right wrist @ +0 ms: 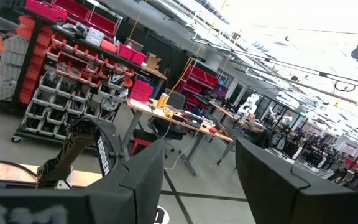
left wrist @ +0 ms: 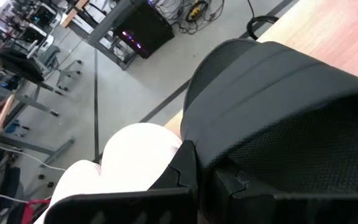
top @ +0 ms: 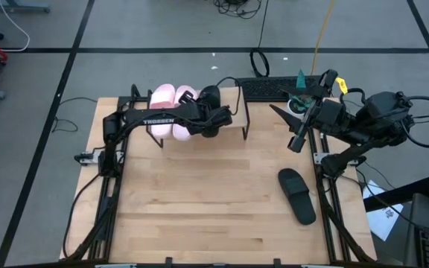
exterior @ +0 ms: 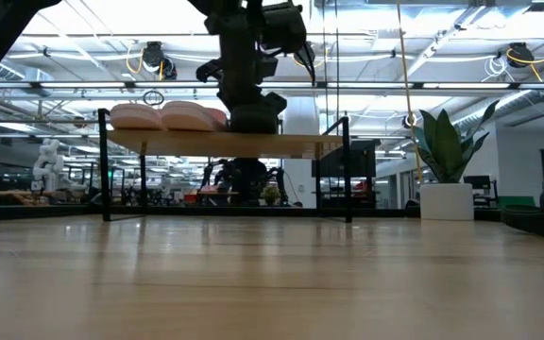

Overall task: Pick and place slides into the shelf
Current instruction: Put the left black slipper on the shelf

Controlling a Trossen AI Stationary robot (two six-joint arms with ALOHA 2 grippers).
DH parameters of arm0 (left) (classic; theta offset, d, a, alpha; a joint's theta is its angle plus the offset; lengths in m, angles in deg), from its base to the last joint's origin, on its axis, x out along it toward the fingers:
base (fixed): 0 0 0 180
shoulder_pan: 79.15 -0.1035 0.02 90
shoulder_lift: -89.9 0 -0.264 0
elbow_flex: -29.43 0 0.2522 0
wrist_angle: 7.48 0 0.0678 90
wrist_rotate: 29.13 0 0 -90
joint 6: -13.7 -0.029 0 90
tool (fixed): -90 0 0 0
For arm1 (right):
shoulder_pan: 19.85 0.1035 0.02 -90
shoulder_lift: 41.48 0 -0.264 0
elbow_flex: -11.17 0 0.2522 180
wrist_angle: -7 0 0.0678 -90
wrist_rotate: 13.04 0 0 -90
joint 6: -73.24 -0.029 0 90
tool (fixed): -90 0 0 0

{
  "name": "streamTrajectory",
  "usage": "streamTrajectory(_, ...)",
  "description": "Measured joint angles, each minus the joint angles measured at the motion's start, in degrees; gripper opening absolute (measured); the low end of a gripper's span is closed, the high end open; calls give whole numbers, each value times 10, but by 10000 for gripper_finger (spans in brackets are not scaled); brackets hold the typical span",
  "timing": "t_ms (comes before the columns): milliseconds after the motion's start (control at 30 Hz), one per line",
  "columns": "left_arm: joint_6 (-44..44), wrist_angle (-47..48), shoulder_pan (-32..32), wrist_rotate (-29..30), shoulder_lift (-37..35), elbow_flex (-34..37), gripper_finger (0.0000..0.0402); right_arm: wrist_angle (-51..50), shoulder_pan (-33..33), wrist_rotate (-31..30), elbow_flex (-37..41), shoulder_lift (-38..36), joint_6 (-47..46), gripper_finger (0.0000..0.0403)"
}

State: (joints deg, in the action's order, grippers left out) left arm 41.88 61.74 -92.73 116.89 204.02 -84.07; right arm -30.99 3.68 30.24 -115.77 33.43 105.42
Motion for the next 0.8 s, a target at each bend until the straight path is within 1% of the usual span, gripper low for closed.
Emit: streamTrajectory(800,11,6,-22,6,0,2,0,-1,0,0,0,0,2,187)
